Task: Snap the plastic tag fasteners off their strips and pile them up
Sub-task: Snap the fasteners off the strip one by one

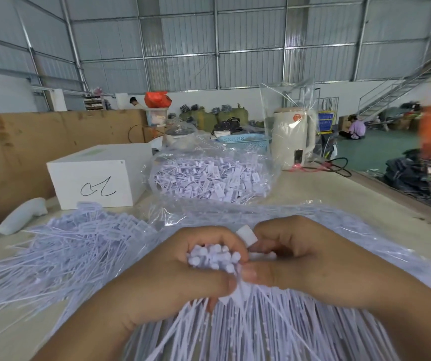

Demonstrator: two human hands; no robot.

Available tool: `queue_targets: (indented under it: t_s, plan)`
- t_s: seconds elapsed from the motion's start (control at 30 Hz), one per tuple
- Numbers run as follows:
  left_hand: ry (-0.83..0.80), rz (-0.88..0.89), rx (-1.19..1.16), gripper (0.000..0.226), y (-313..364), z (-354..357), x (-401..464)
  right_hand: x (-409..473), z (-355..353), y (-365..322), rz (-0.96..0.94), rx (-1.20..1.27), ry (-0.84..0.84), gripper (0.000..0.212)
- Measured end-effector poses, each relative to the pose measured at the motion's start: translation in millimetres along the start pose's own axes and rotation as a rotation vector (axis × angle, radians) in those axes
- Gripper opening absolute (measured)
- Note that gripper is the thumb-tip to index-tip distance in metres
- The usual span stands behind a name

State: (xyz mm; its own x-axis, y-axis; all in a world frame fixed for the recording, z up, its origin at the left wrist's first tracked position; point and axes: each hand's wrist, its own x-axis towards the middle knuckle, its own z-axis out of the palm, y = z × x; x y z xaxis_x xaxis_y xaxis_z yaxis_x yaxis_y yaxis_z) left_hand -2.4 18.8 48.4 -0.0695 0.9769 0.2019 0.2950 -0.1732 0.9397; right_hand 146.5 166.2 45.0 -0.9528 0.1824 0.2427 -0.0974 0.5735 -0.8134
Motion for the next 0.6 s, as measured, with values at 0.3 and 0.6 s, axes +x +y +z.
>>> queue_targets:
  t_s: [0.3, 0.6]
  plan:
    - [0.124, 0.013, -0.065, 0.011, -6.0, 4.3, 1.1, 2.3, 0.0, 7.3, 0.022, -0.038, 0.036, 0.012]
    - [0.446, 0.152, -0.118, 0.011, -4.3, 17.9, 6.4, 8.6, 19.3, 3.6, -0.026, -0.050, 0.344, 0.026]
